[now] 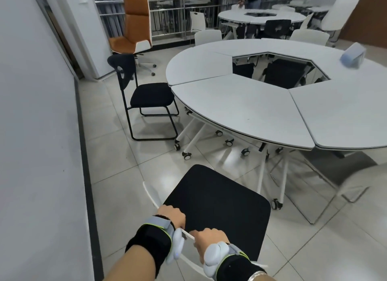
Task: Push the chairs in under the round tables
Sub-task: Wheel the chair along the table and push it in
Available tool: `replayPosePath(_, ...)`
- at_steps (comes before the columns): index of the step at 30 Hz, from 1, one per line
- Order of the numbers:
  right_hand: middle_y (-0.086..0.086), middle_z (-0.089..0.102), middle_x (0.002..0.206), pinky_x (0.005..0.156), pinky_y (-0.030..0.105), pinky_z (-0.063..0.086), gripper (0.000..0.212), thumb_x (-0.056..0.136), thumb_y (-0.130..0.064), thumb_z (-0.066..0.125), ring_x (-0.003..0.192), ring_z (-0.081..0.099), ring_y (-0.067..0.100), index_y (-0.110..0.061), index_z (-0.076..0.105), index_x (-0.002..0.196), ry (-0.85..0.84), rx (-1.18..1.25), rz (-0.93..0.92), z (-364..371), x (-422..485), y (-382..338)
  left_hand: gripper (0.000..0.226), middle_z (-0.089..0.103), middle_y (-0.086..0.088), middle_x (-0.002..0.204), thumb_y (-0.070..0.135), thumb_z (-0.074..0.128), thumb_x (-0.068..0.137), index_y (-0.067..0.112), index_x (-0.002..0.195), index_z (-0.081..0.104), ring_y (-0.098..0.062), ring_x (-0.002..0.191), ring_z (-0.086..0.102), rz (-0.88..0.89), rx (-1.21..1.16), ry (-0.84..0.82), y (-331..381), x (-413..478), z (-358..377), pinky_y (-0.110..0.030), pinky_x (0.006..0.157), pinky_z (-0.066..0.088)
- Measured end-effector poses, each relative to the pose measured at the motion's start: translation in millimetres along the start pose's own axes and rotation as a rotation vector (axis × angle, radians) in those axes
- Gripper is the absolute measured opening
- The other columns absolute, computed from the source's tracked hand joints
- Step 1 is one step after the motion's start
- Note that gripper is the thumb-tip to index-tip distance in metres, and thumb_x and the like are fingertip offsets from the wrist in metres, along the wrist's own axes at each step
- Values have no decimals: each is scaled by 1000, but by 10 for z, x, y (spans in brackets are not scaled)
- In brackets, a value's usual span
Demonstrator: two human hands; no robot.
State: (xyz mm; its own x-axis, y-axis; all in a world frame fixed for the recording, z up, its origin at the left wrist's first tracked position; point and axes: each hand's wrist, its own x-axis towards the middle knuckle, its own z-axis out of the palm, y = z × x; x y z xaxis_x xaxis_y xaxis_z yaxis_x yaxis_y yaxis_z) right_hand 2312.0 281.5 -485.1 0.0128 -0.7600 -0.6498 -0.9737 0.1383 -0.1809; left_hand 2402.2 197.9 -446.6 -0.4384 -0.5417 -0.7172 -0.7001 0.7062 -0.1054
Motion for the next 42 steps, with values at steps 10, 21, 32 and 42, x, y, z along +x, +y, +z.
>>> replayPosePath(10, 17, 59, 124, 75, 35, 34, 35, 101, -16, 37, 113, 56, 37, -13, 44, 135, 34, -43, -73, -112, 176, 37, 31, 65, -7, 123, 34, 53, 92, 19, 116, 66, -25, 116, 58, -35, 52, -14, -124, 199, -98, -31, 97, 43)
replayPosePath(21, 13, 57, 128, 83, 35, 40, 42, 99, -15, 41, 116, 56, 33, -21, 44, 140, 74, -43, -18, -534, 574, 234, 33, 67, -3, 118, 45, 54, 90, 25, 111, 68, -23, 112, 60, -29, 65, 77, -322, 640, -385, -31, 93, 42)
replayPosePath(32, 12, 62, 117, 71, 32, 33, 29, 99, -21, 41, 87, 53, 31, -19, 48, 127, 204, 12, 35, -972, 1044, 593, 47, 65, -5, 118, 54, 41, 94, 20, 117, 64, -25, 110, 61, 4, 174, 185, -474, 1199, -824, -31, 80, 36)
replayPosePath(42, 13, 64, 111, 69, 33, 34, 26, 99, -22, 42, 80, 49, 31, -16, 47, 123, 243, 8, 2, -1282, 1509, 785, 43, 64, -5, 120, 49, 43, 95, 18, 117, 62, -25, 113, 60, -24, 247, 160, -661, 1651, -1239, -31, 87, 41)
